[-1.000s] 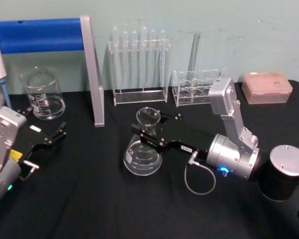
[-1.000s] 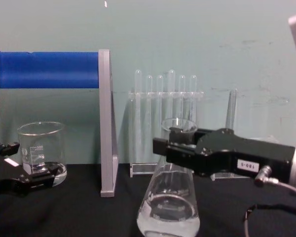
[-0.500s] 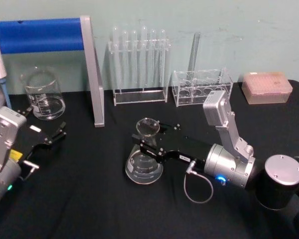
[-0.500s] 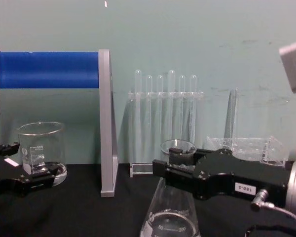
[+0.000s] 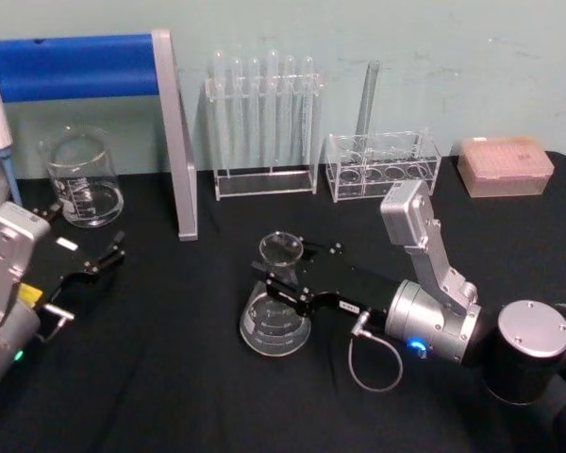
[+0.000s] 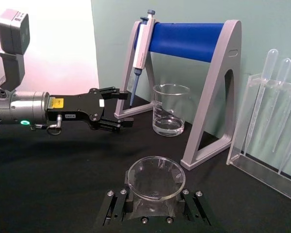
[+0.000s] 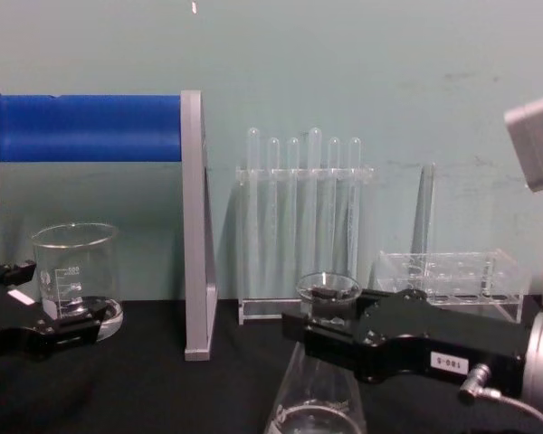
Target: Grasp the erlenmeyer flask with one hand, shake it three times, then place it back.
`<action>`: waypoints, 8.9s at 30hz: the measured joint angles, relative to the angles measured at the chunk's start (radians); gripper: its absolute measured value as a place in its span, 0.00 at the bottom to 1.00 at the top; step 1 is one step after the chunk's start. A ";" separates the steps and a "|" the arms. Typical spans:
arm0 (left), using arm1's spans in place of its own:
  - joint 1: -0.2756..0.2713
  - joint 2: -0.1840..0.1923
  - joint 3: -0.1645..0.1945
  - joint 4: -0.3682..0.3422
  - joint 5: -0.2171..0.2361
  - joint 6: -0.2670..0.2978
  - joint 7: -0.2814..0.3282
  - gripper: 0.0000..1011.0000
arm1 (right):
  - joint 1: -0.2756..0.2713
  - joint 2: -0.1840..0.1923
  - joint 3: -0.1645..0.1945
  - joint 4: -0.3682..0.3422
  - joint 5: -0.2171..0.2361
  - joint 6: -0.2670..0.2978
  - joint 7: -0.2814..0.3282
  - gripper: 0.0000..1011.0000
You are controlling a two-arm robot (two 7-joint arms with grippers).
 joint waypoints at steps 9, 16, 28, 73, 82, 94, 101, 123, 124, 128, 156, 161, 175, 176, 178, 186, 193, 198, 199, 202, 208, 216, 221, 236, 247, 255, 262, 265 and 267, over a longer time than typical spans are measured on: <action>0.000 0.000 0.000 0.000 0.000 0.000 0.000 0.99 | -0.005 -0.003 0.004 0.000 -0.008 0.006 -0.004 0.44; 0.000 0.000 0.000 0.000 0.000 0.000 0.000 0.99 | -0.007 -0.004 0.004 -0.001 -0.018 0.006 -0.010 0.44; 0.000 0.000 0.000 0.000 0.000 0.000 0.000 0.99 | -0.006 -0.003 0.005 -0.001 -0.015 0.006 -0.008 0.48; 0.000 0.000 0.000 0.000 0.000 0.000 0.000 0.99 | -0.130 0.248 0.111 -0.188 0.157 0.048 0.110 0.99; 0.000 0.000 0.000 0.000 0.000 0.000 0.000 0.99 | -0.160 0.167 0.185 -0.193 0.113 -0.003 -0.133 0.99; 0.000 0.000 0.000 0.000 0.000 0.000 0.000 0.99 | -0.115 -0.027 0.173 -0.047 -0.065 0.002 -0.426 0.99; 0.000 0.000 0.000 0.000 0.000 0.000 0.000 0.99 | -0.113 -0.060 0.167 0.003 -0.102 0.004 -0.446 0.99; 0.000 0.000 0.000 0.000 0.000 0.000 0.000 0.99 | -0.113 -0.068 0.167 0.015 -0.119 -0.002 -0.453 0.99; 0.000 0.000 0.000 0.000 0.000 0.000 0.000 0.99 | -0.113 -0.068 0.167 0.015 -0.118 -0.002 -0.453 0.99; 0.000 0.000 0.000 0.000 0.000 0.000 0.000 0.99 | -0.113 -0.068 0.167 0.014 -0.117 -0.001 -0.453 0.99; 0.000 0.000 0.000 0.000 0.000 0.000 0.000 0.99 | -0.113 -0.067 0.167 0.013 -0.115 0.000 -0.451 0.99; 0.000 0.000 0.000 0.000 0.000 0.000 0.000 0.99 | -0.113 -0.067 0.167 0.013 -0.115 0.000 -0.451 0.99; 0.000 0.000 0.000 0.000 0.000 0.000 0.000 0.99 | -0.113 -0.067 0.167 0.013 -0.115 0.000 -0.451 0.99; 0.000 0.000 0.000 0.000 0.000 0.000 0.000 0.99 | -0.113 -0.067 0.167 0.013 -0.115 0.000 -0.451 0.99; 0.000 0.000 0.000 0.000 0.000 0.000 0.000 0.99 | -0.113 -0.067 0.167 0.013 -0.115 0.000 -0.451 0.99; 0.000 0.000 0.000 0.000 0.000 0.000 0.000 0.99 | -0.113 -0.067 0.167 0.013 -0.115 0.000 -0.451 0.99; 0.000 0.000 0.000 0.000 0.000 0.000 0.000 0.99 | -0.113 -0.067 0.167 0.013 -0.115 0.000 -0.451 0.99; 0.000 0.000 0.000 0.000 0.000 0.000 0.000 0.99 | -0.113 -0.067 0.167 0.013 -0.115 0.000 -0.451 0.99; 0.000 0.000 0.000 0.000 0.000 0.000 0.000 0.99 | -0.113 -0.067 0.167 0.013 -0.115 0.000 -0.451 0.99; 0.000 0.000 0.000 0.000 0.000 0.000 0.000 0.99 | -0.113 -0.067 0.167 0.013 -0.115 0.000 -0.451 0.99; 0.000 0.000 0.000 0.000 0.000 0.000 0.000 0.99 | -0.113 -0.067 0.167 0.013 -0.115 0.000 -0.452 0.99; 0.000 0.000 0.000 0.000 0.000 0.000 0.000 0.99 | -0.113 -0.067 0.167 0.013 -0.115 0.000 -0.451 0.99; 0.000 0.000 0.000 0.000 0.000 0.000 0.000 0.99 | -0.113 -0.067 0.167 0.013 -0.115 0.000 -0.451 0.99; 0.000 0.000 0.000 0.000 0.000 0.000 0.000 0.99 | -0.113 -0.067 0.167 0.013 -0.115 0.000 -0.451 0.99; 0.000 0.000 0.000 0.000 0.000 0.000 0.000 0.99 | -0.113 -0.067 0.167 0.013 -0.115 0.000 -0.451 0.99; 0.000 0.000 0.000 0.000 0.000 0.000 0.000 0.99 | -0.113 -0.067 0.167 0.013 -0.115 0.000 -0.451 0.99; 0.000 0.000 0.000 0.000 0.000 0.000 0.000 0.99 | -0.113 -0.067 0.167 0.013 -0.115 0.000 -0.451 0.99; 0.000 0.000 0.000 0.000 0.000 0.000 0.000 0.99 | -0.113 -0.067 0.167 0.013 -0.115 0.000 -0.451 0.99; 0.000 0.000 0.000 0.000 0.000 0.000 0.000 0.99 | -0.113 -0.067 0.167 0.013 -0.115 0.000 -0.451 0.99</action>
